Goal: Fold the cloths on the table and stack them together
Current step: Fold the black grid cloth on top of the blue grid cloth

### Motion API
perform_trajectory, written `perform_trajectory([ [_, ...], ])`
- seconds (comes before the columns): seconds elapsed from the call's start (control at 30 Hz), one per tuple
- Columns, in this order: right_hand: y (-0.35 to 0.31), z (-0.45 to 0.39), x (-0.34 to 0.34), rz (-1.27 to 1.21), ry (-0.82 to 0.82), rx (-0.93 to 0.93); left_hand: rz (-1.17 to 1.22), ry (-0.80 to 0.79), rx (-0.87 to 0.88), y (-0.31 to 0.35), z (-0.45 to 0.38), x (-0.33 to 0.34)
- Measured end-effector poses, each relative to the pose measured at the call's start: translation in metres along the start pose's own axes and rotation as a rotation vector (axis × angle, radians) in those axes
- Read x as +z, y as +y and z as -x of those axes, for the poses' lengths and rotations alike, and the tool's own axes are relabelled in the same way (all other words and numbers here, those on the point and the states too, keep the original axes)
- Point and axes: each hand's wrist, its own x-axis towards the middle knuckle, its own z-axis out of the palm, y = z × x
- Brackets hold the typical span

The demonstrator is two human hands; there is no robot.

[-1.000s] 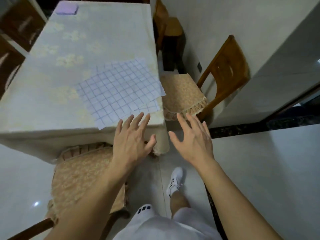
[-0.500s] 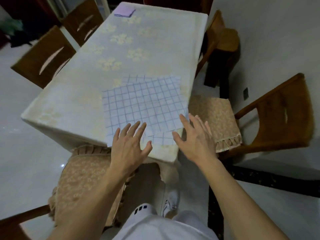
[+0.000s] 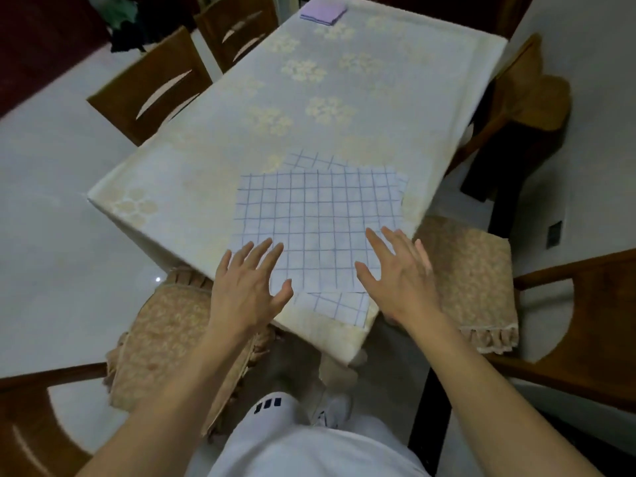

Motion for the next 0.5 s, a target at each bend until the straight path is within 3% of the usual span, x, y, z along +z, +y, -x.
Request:
perform_trajectory([
  [0.17, 0.005, -0.017, 0.020, 0.081, -0.051, -0.044, -0.009, -0.022, 0.015, -0.021, -0.003, 0.007],
  [0.5, 0.002, -0.043, 0.051, 0.259, 0.004, -0.092, 0.008, -0.107, 0.114, -0.054, -0.037, 0.041],
])
